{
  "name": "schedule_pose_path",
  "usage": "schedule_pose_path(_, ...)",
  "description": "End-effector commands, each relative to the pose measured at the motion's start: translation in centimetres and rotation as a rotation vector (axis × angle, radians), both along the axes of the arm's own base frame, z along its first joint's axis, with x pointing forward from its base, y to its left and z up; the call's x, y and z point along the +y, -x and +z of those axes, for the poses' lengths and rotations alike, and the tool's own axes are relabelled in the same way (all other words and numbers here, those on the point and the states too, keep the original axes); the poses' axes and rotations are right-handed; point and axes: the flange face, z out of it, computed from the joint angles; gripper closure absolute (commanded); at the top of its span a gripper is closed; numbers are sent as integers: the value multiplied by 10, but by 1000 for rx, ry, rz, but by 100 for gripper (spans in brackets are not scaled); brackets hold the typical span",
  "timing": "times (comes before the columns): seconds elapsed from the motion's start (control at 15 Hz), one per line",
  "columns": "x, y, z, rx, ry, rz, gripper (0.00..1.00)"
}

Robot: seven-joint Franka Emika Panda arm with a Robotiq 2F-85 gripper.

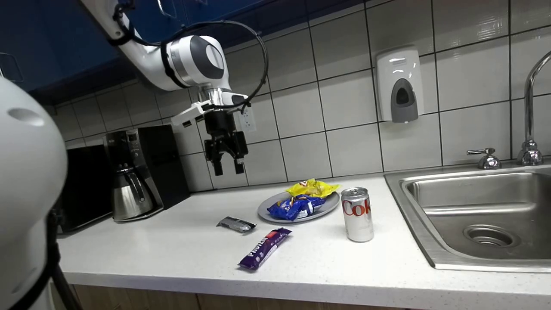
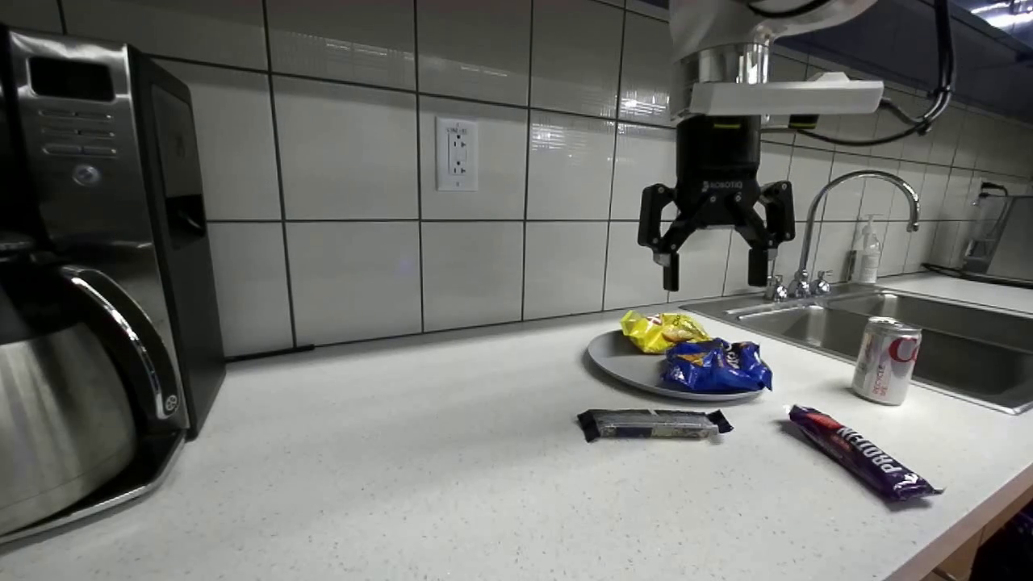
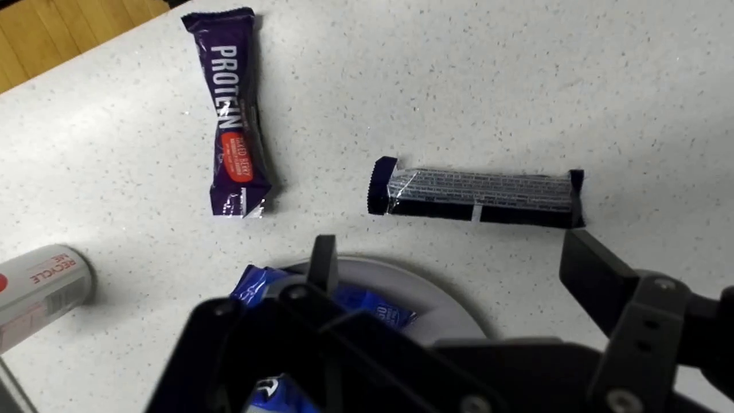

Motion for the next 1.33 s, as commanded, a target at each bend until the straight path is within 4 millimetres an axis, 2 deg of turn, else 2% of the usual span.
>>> schedule_pose_path(0.0, -16, -19, -15, -26, 4, -121, 0)
schedule_pose_path(0.27, -35, -31, -33, -44, 7, -215, 0)
schedule_pose_path(0.8, -74, -33, -38, -53, 34, -358, 0)
schedule_pose_path(1.27, -109, -41, -56, -67, 90, -404, 0)
